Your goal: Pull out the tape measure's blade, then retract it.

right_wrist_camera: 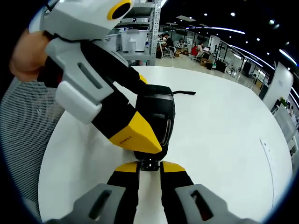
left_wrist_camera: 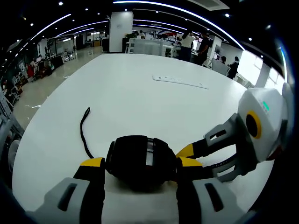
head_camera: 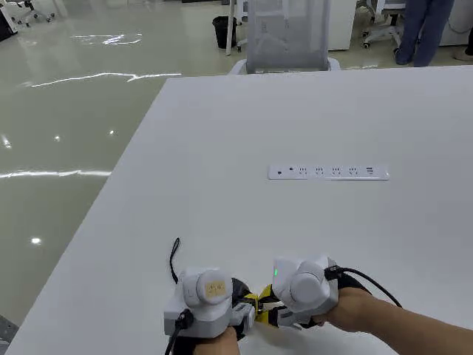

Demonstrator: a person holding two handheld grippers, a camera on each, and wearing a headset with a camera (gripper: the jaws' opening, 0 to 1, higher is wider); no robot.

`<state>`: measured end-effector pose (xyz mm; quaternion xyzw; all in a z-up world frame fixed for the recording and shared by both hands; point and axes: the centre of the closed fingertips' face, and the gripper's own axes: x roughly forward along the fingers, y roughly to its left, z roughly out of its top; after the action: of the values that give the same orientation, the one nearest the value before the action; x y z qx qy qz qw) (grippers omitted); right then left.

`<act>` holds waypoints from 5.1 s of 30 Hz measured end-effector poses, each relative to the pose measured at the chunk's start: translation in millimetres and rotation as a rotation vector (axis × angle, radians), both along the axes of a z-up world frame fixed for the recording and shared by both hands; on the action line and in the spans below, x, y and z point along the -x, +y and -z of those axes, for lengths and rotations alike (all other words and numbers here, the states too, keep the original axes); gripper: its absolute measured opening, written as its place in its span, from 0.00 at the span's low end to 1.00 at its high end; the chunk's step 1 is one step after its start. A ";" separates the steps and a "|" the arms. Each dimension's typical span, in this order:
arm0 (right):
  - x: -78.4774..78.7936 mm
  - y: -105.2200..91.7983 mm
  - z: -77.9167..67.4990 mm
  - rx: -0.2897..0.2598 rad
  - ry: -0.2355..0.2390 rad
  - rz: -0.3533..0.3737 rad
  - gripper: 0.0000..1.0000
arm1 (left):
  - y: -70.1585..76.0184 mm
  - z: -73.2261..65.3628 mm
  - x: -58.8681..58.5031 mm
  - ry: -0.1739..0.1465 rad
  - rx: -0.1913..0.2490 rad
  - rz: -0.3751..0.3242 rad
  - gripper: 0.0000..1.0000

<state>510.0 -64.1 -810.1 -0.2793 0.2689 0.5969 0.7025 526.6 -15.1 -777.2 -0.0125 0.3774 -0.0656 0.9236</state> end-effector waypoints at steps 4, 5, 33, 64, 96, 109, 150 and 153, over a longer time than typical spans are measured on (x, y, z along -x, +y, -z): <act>2.6 -3.3 -1.8 -0.003 0.013 0.011 0.21 | 1.4 -1.4 1.4 -0.002 -0.010 0.021 0.59; 3.0 -4.0 -2.5 -0.005 0.013 0.013 0.22 | 1.8 -2.8 2.0 -0.004 -0.009 0.022 0.60; 10.6 -46.5 -27.7 -0.042 0.018 0.184 0.46 | -5.3 -13.4 16.1 -0.017 0.050 0.285 0.77; 38.6 -137.4 -50.1 -0.093 0.024 0.428 0.68 | 37.6 -18.2 43.1 0.022 0.033 0.477 0.84; 68.3 -185.5 -73.4 -0.161 0.018 0.611 0.88 | 44.4 -41.1 57.5 -0.032 0.011 0.575 0.89; 71.4 -182.9 -76.8 -0.203 0.030 0.603 0.93 | 36.6 -50.2 65.0 -0.091 0.039 0.669 0.98; 64.6 -183.5 -96.4 -0.325 -0.032 0.597 0.98 | 28.8 -60.3 60.9 -0.205 0.073 0.750 0.99; 64.8 -184.3 -94.3 -0.323 -0.031 0.596 0.98 | 28.8 -59.9 61.0 -0.207 0.073 0.752 0.99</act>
<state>445.2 -248.4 -715.7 -0.0826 0.2300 0.3956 0.8853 465.6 13.7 -717.3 0.1004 0.2580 -0.4138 0.8672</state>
